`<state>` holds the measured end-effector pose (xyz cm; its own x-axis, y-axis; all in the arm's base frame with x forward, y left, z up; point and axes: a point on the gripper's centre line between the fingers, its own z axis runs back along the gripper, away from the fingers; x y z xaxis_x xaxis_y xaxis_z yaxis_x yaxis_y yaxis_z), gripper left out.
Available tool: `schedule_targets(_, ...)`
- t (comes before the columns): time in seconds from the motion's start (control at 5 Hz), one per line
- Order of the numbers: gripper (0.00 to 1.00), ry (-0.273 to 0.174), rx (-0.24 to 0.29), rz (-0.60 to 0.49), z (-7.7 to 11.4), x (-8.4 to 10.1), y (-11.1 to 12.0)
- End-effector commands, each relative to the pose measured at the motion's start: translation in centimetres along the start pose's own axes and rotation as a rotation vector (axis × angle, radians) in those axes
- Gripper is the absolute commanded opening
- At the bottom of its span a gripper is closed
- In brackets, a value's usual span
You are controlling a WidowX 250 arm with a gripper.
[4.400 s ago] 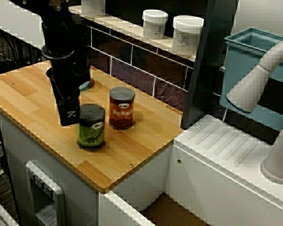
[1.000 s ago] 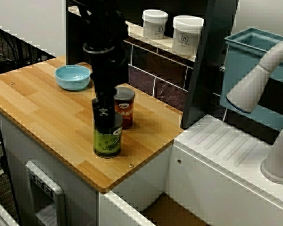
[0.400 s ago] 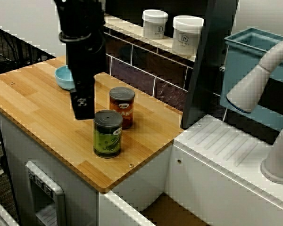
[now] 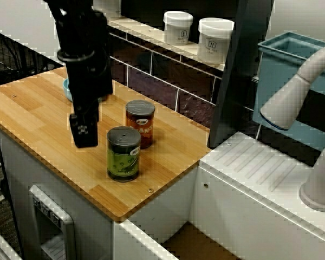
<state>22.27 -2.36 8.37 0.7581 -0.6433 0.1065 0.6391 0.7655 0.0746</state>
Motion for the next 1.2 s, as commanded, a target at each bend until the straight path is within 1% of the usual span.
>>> schedule_targets(0.0,1.0,0.018,0.03,-0.002,-0.7,2.0,0.9)
schedule_targets(0.2,1.0,0.026,0.005,-0.013,-1.1,3.0,0.2)
schedule_targets(0.4,1.0,0.028,-0.006,-0.015,-1.3,4.3,-0.3)
schedule_targets(0.6,1.0,-0.005,-0.039,-0.023,0.0,5.3,-1.9)
schedule_targets(0.8,1.0,-0.024,-0.111,-0.026,0.7,6.4,-3.2)
schedule_targets(1.0,1.0,-0.026,-0.104,0.036,1.1,7.4,-4.1)
